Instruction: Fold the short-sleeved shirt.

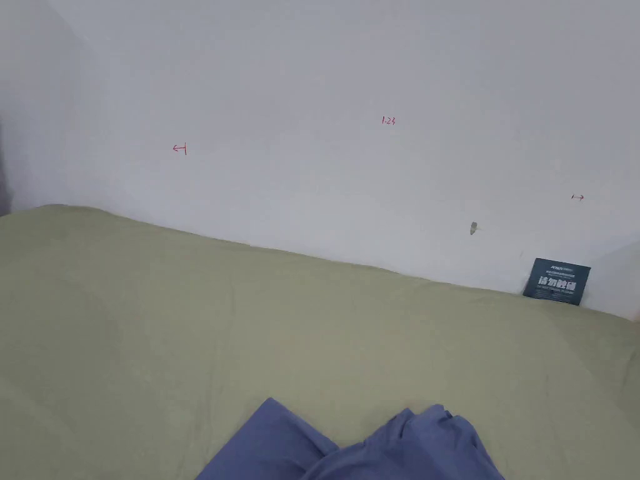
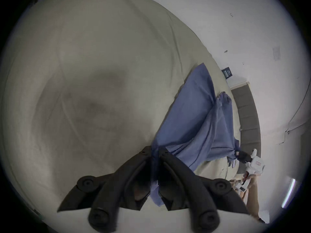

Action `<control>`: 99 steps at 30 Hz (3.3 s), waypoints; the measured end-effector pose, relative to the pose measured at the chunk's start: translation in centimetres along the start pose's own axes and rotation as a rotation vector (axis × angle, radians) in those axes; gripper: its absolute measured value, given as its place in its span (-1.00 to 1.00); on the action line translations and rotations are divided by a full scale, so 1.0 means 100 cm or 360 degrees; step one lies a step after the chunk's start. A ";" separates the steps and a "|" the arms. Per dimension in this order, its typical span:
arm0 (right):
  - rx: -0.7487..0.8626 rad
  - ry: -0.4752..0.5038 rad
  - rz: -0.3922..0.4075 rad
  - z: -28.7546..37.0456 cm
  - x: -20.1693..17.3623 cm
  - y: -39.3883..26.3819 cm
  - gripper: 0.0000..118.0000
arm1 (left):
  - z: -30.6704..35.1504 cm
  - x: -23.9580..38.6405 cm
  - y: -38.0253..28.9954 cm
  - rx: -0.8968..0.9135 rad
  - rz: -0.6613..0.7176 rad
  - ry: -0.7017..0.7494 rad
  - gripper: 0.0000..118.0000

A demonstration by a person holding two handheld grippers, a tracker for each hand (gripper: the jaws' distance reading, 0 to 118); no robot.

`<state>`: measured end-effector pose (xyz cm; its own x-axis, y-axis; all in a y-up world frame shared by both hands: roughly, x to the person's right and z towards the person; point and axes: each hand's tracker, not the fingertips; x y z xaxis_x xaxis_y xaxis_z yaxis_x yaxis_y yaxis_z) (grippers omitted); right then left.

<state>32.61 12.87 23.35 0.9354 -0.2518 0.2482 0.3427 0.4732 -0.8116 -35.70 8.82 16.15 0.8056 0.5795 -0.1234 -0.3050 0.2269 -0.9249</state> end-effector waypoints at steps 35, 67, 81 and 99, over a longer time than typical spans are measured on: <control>0.0887 0.0031 0.0420 0.147 -0.121 -0.162 -1.00 | 0.040 0.105 -0.164 0.0594 -0.0825 0.0580 0.55; -0.0038 -0.0083 0.1034 -0.121 -0.165 0.233 0.58 | -0.006 0.085 -0.079 0.0358 -0.0523 0.0431 -0.89; -0.0270 -0.0070 0.0888 -0.164 -0.175 0.230 -0.98 | -0.014 0.074 -0.079 0.0317 -0.0448 0.0399 -0.89; 0.0693 0.0067 0.0731 0.093 -0.172 0.301 -0.98 | 0.108 0.182 0.106 0.0645 -0.0856 0.0262 -0.89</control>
<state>27.67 39.30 -0.40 0.9943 0.0296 -0.1027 -0.0807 0.8386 -0.5388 -29.79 30.24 7.96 0.9548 0.1856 0.2320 0.0184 0.7424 -0.6697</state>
